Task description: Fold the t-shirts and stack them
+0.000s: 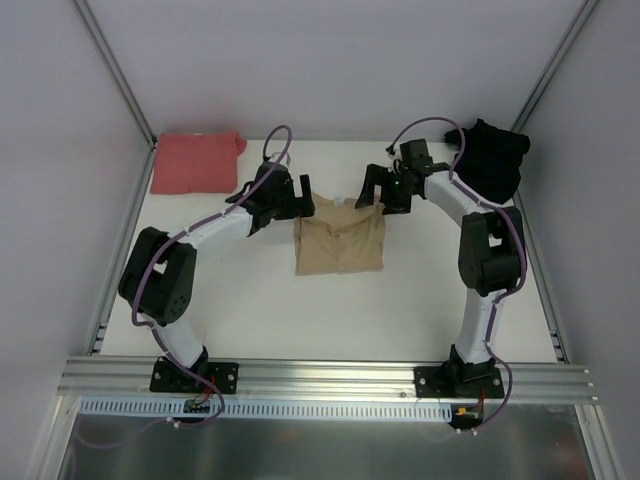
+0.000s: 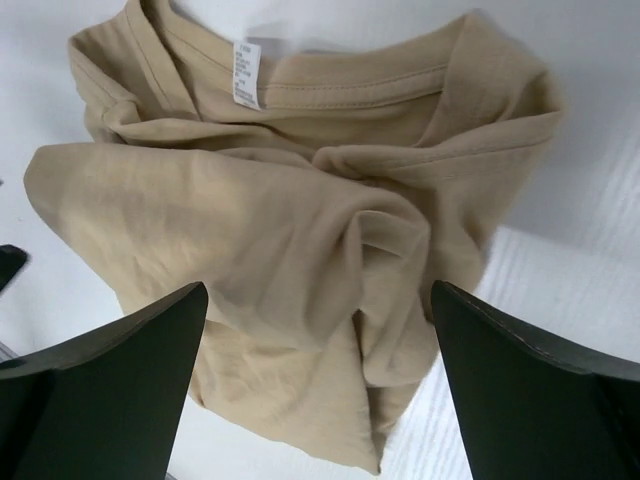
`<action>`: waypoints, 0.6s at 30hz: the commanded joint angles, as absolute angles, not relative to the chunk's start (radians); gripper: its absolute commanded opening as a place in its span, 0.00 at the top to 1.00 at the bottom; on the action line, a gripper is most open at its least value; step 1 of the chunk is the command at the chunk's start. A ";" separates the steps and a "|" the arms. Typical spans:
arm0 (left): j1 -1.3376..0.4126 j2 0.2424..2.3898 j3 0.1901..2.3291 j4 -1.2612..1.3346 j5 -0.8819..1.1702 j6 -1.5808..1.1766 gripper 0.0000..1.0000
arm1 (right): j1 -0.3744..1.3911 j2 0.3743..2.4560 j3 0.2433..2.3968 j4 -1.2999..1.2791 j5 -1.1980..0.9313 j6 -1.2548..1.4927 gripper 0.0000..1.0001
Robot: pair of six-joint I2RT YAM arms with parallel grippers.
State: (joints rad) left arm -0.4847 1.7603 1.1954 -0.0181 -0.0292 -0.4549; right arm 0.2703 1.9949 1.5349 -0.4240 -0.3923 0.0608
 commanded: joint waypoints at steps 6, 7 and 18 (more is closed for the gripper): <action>-0.480 1.528 1.077 0.071 -0.135 -0.423 0.01 | 0.233 1.772 1.487 -0.414 -0.343 -0.005 0.01; -0.480 1.522 1.075 0.063 -0.102 -0.431 0.01 | 0.235 1.757 1.477 -0.416 -0.357 -0.003 0.01; -0.485 1.329 0.887 0.112 0.202 -0.548 0.01 | 0.376 1.681 1.358 -0.374 -0.442 0.109 0.01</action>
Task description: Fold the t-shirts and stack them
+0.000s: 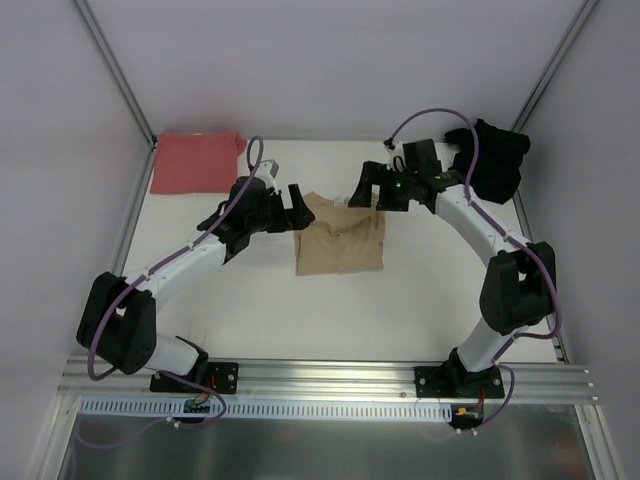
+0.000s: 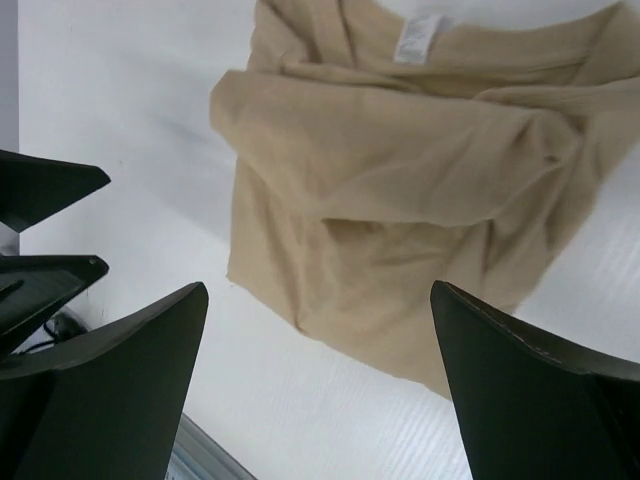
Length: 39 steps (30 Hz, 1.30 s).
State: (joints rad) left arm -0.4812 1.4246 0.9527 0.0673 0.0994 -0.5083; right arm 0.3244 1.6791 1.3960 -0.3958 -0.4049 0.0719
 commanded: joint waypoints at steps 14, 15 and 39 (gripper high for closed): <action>-0.483 1.154 0.758 0.037 0.212 -0.519 0.01 | 0.515 1.887 1.387 -0.265 -0.465 0.204 0.01; -0.483 1.157 0.756 0.037 0.212 -0.518 0.01 | 0.520 1.896 1.402 -0.264 -0.465 0.201 0.01; -0.483 1.235 0.770 0.037 0.207 -0.466 0.01 | 0.411 2.149 1.727 -0.371 -0.440 0.110 0.00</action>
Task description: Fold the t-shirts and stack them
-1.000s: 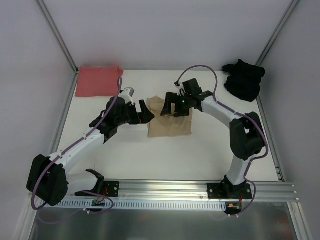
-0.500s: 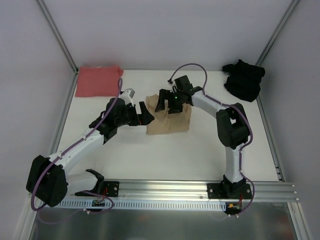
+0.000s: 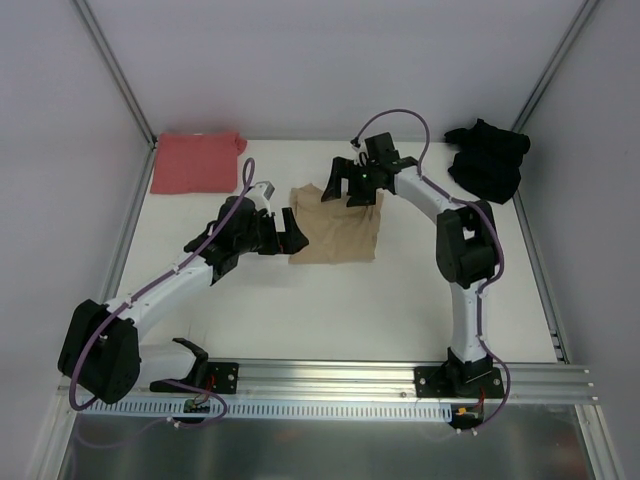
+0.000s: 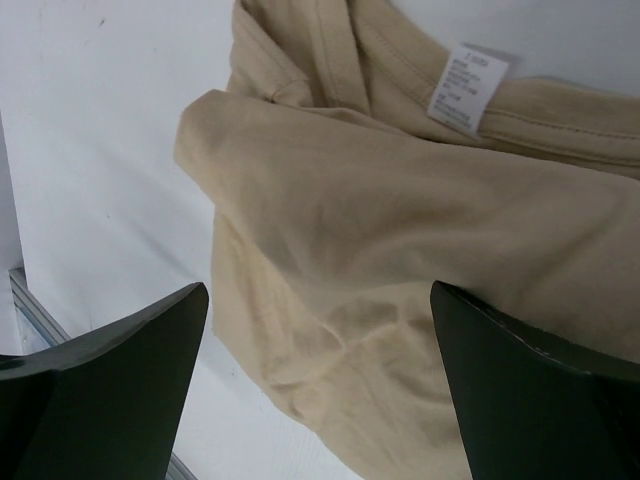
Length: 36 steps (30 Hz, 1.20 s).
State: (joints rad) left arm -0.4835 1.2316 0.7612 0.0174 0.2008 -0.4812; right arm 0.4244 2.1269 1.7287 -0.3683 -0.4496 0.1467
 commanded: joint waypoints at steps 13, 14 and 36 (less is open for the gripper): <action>-0.485 1.200 0.749 0.008 0.183 -0.465 0.01 | 0.367 2.371 1.896 -0.316 -0.486 0.117 0.01; -0.483 1.200 0.747 0.011 0.180 -0.465 0.01 | 0.368 2.368 1.891 -0.302 -0.489 0.120 0.00; -0.483 1.615 1.049 0.428 0.282 -0.411 0.01 | 0.364 1.626 1.430 -0.327 -0.413 0.055 0.01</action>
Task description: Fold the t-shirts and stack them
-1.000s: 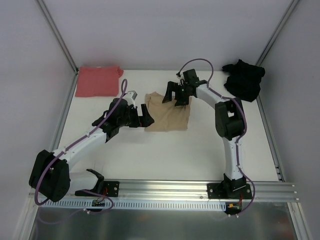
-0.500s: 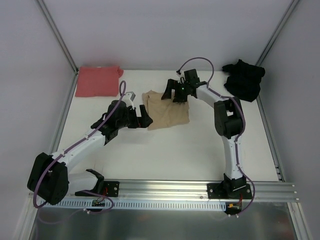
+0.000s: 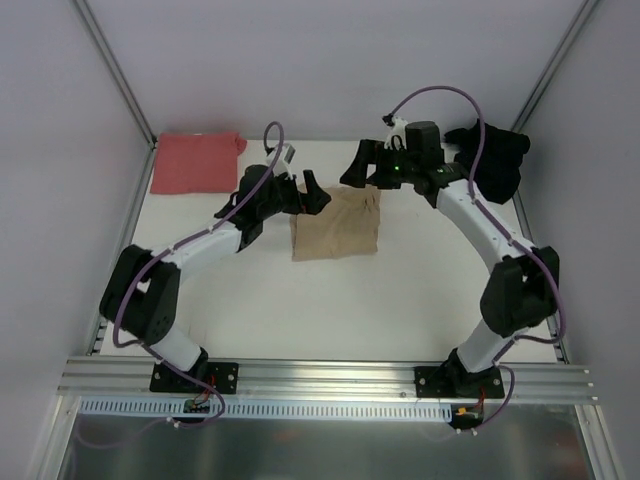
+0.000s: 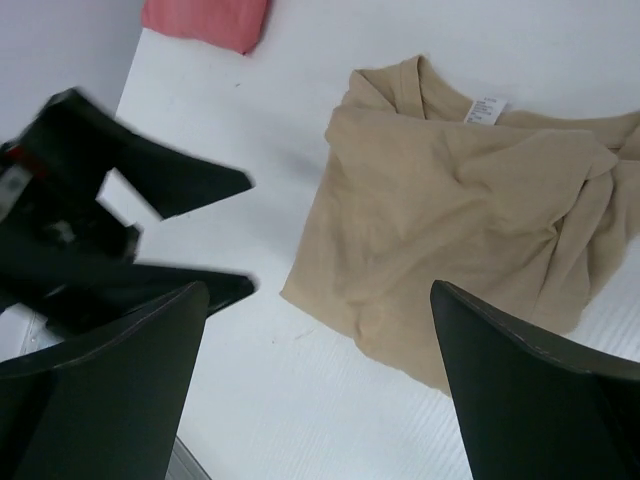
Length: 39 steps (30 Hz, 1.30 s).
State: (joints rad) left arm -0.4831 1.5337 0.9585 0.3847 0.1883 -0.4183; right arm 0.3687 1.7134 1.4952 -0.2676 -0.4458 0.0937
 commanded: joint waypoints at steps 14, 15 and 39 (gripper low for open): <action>-0.471 1.963 1.350 0.310 0.356 -0.460 0.01 | 0.354 1.335 1.135 -0.339 -0.362 0.060 0.01; -0.466 1.974 1.356 0.307 0.356 -0.457 0.01 | 0.354 1.335 1.129 -0.339 -0.364 0.058 0.01; -0.400 2.042 1.362 0.347 0.310 -0.454 0.01 | 0.351 1.264 1.016 -0.339 -0.371 0.066 0.00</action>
